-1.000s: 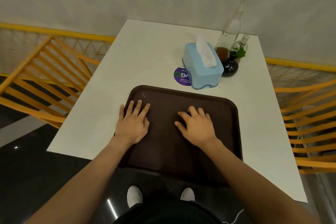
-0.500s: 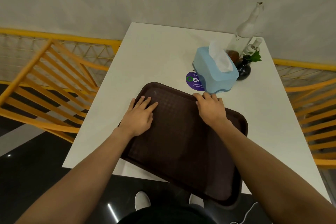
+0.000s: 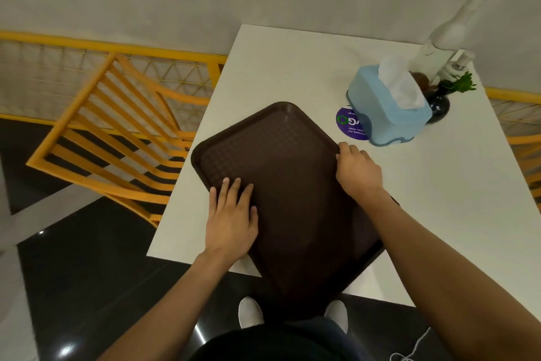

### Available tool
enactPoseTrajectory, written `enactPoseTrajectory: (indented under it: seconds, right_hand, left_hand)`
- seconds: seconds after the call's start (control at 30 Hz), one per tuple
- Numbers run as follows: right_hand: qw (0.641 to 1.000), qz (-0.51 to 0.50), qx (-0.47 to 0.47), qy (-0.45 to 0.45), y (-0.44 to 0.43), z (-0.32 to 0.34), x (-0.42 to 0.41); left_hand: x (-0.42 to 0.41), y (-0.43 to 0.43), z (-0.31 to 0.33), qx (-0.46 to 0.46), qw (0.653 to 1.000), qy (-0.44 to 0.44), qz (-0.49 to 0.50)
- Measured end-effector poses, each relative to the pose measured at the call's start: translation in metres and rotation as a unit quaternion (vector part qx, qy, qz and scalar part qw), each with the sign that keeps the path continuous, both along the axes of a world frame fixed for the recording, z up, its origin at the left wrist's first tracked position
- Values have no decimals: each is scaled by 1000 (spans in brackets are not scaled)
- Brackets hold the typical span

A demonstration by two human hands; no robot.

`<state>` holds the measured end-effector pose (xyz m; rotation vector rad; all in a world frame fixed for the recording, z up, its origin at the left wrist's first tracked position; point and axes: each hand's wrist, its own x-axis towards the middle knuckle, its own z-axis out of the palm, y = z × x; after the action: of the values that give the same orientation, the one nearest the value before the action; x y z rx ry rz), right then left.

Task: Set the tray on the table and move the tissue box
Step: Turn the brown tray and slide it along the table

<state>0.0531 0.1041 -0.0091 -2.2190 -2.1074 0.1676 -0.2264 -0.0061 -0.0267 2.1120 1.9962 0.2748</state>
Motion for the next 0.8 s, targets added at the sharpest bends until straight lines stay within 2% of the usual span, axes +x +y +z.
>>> enactPoseTrajectory:
  seconds: [0.1, 0.27, 0.33, 0.47, 0.57, 0.63, 0.7, 0.8]
  right_hand:
    - [1000, -15, 7, 4, -6, -2, -10]
    - [1000, -26, 5, 15, -19, -1, -21]
    - [999, -31, -5, 22, -26, 0, -24]
    - [999, -43, -13, 16, -40, 0, -23]
    - [999, -17, 43, -1, -53, 2, -20]
    - [995, 34, 90, 5, -59, 0, -17]
    - [994, 62, 95, 1, -56, -1, -14]
    - [998, 15, 59, 20, -44, -2, -15]
  left_hand:
    - [-20, 14, -2, 6, 1000, 5, -18]
    - [-46, 30, -1, 21, 999, -32, -28]
    - [-51, 35, 3, 18, 998, -60, 7]
    - [-55, 30, 14, 24, 977, -186, 106]
    - [-55, 12, 13, 8, 959, -242, 149]
    - [-52, 3, 9, -9, 958, -242, 156]
    - [-51, 2, 6, -11, 960, -231, 156]
    - [-54, 11, 4, -9, 963, -215, 163]
